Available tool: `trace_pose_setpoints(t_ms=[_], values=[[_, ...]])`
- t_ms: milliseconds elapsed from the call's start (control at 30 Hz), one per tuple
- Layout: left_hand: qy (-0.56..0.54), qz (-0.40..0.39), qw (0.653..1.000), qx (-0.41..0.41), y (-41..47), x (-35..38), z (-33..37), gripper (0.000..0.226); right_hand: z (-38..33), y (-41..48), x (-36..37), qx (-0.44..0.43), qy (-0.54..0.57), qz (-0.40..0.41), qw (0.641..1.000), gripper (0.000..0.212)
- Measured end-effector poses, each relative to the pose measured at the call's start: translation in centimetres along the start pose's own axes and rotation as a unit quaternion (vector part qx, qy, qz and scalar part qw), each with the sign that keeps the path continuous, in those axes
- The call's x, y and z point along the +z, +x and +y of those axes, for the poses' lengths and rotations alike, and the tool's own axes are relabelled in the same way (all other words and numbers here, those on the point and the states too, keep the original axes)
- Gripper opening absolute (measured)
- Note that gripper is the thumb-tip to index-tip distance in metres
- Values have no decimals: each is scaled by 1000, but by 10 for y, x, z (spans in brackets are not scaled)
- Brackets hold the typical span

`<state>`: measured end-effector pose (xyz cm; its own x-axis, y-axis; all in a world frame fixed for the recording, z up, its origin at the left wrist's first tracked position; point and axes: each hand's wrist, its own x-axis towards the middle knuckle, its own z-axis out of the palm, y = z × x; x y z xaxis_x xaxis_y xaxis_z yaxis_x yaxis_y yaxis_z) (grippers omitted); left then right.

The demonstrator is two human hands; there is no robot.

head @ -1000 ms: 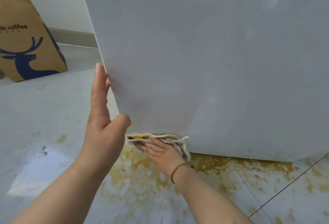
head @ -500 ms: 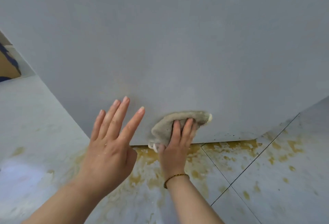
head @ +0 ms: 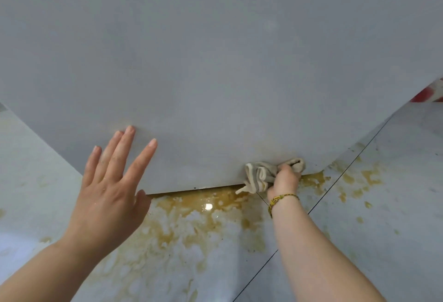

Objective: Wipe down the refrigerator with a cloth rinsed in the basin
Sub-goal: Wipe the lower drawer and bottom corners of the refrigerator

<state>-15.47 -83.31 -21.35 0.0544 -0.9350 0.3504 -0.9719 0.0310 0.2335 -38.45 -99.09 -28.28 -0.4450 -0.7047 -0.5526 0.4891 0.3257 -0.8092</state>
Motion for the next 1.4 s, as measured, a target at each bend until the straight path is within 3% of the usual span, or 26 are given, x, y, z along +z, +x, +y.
trace_pose_setpoints(t_ms=[167, 300, 400, 500, 633, 700, 833, 900, 1033, 1167, 1400], values=[[-10, 12, 1000, -2, 2, 4, 1, 66, -57, 53, -27, -65, -45, 53, 995, 54], [-1, 52, 999, -9, 4, 13, 5, 65, -41, 47, -17, -117, -28, 49, 992, 62], [-4, 77, 996, -34, 5, 24, 10, 62, -9, 31, -13, -78, -16, 12, 997, 64], [4, 40, 996, -78, 4, 30, 13, 69, -4, 35, -17, -65, -42, 2, 997, 60], [0, -3, 989, -149, 12, 37, 16, 72, -47, 37, -25, -226, -103, 5, 969, 64], [37, -8, 991, -131, 17, 36, 20, 69, -69, 35, -26, -291, -126, 4, 948, 68], [12, 45, 994, -96, 20, 42, 28, 68, -73, 46, -34, -324, -150, 16, 934, 72], [26, 84, 995, -57, 20, 42, 24, 66, -68, 63, -36, -266, -110, 22, 957, 69], [68, 129, 989, -6, 16, 40, 16, 59, -51, 82, -28, -69, -42, 74, 994, 58], [100, 115, 988, 24, 15, 33, 7, 58, -13, 51, -12, -18, -12, 68, 997, 61], [10, 135, 991, 12, 13, 10, 12, 53, 63, -36, 30, 117, 12, 13, 993, 53]])
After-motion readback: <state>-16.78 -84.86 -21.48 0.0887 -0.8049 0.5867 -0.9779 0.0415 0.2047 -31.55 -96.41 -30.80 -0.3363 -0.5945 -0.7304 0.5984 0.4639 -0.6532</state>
